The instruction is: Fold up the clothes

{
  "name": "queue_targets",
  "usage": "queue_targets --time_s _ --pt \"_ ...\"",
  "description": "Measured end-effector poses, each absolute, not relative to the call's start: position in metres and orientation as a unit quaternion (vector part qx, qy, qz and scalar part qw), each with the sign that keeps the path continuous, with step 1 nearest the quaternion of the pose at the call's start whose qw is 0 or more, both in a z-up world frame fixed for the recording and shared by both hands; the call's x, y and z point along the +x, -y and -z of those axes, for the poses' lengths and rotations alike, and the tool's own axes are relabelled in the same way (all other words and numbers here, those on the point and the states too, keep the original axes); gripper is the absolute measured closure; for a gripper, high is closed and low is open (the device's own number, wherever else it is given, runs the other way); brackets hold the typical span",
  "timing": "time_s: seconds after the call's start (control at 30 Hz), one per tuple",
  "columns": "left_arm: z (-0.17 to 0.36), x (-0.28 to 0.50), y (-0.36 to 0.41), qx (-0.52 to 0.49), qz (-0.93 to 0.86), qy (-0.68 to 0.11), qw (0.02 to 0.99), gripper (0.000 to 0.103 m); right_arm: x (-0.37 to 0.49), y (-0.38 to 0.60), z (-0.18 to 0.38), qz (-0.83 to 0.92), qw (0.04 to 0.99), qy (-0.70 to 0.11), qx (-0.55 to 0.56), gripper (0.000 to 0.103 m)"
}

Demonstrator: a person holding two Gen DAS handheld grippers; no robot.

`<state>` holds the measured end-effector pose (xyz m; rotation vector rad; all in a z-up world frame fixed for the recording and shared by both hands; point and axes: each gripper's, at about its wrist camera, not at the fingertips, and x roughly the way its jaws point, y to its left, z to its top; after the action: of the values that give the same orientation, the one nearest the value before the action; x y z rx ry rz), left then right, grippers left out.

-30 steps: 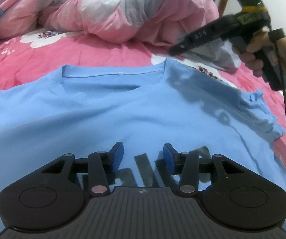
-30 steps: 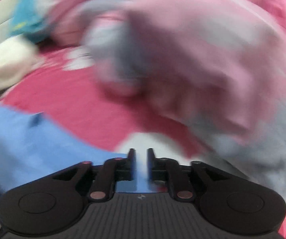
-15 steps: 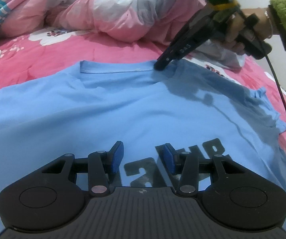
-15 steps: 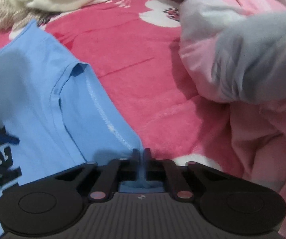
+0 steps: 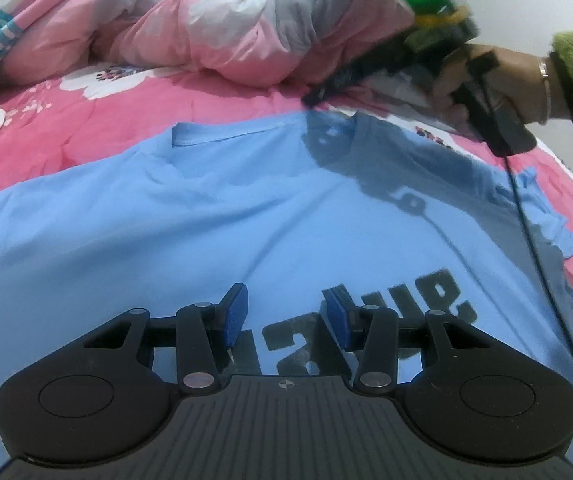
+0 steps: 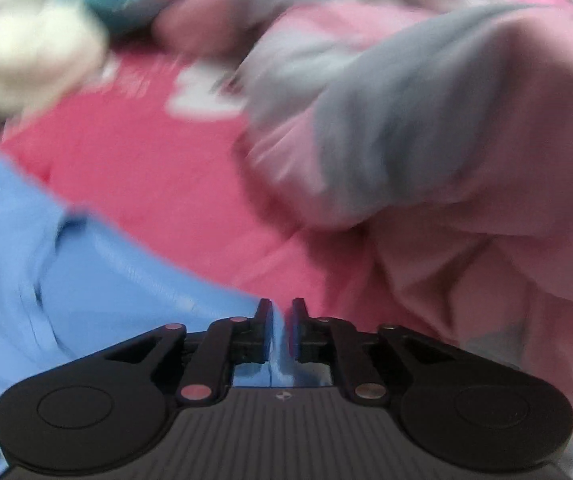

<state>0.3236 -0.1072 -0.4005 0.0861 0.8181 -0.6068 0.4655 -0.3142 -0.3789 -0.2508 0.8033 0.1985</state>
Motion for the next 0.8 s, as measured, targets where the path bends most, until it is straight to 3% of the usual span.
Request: queue_targets --time_s 0.2,0.43,0.63,0.8 --pt "0.388 0.328 0.096 0.026 0.274 -0.380 0.883 0.059 0.454 0.296 0.355 -0.157 0.910 -0.372 -0.088 0.089" --pt "0.386 0.341 0.067 0.025 0.187 -0.366 0.911 0.059 0.477 0.214 0.396 -0.329 0.830 -0.443 -0.085 0.089" --pt "0.399 0.358 0.042 0.011 0.124 -0.365 0.922 0.059 0.513 0.203 0.414 -0.283 0.861 -0.420 -0.056 0.096" --pt "0.401 0.363 0.030 -0.005 0.115 -0.366 0.924 0.058 0.507 0.221 0.406 -0.269 0.868 -0.417 -0.015 0.092"
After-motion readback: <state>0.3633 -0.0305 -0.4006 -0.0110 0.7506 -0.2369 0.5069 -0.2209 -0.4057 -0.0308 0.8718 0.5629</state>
